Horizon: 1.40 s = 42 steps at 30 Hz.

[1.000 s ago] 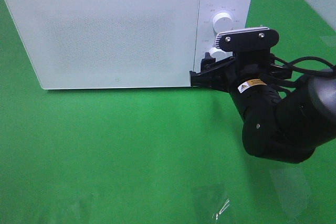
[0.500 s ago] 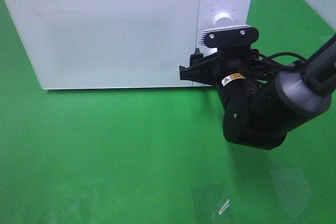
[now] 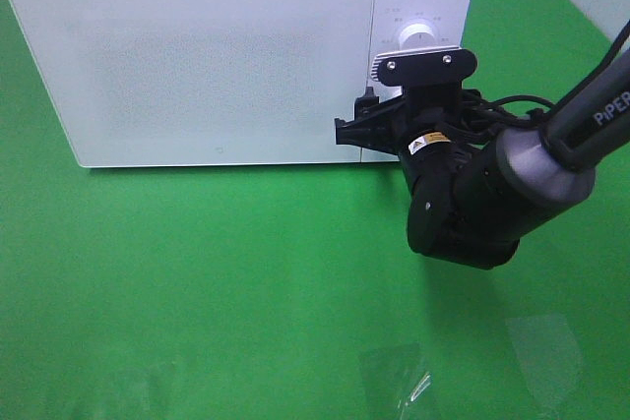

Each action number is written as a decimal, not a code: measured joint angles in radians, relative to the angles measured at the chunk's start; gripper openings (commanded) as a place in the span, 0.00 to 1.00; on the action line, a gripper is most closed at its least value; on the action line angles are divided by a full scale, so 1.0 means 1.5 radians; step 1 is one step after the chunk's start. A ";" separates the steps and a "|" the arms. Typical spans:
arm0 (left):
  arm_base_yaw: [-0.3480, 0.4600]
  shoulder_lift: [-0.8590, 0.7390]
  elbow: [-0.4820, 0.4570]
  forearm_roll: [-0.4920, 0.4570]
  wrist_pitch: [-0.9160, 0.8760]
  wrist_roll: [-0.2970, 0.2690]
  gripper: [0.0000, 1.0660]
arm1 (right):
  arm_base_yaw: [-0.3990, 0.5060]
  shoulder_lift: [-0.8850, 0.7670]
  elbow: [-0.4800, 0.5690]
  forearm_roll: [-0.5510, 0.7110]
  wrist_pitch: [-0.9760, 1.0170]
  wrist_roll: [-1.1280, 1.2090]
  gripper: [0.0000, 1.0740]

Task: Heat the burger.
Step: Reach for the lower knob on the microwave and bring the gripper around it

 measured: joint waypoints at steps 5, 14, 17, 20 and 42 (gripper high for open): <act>0.000 0.000 0.000 0.000 0.000 0.000 0.87 | 0.001 0.003 -0.001 0.002 0.001 -0.003 0.71; 0.000 0.000 0.000 0.000 0.000 0.000 0.87 | 0.001 0.003 -0.001 0.002 0.001 -0.003 0.67; 0.000 0.000 0.000 0.000 0.000 0.000 0.87 | 0.001 0.003 0.000 0.002 0.001 -0.003 0.64; 0.000 0.000 0.000 0.000 -0.001 0.000 0.87 | 0.001 0.003 0.000 0.002 0.004 -0.003 0.52; 0.000 0.000 0.000 0.000 -0.001 0.000 0.87 | -0.001 0.003 0.001 0.001 0.005 0.013 0.00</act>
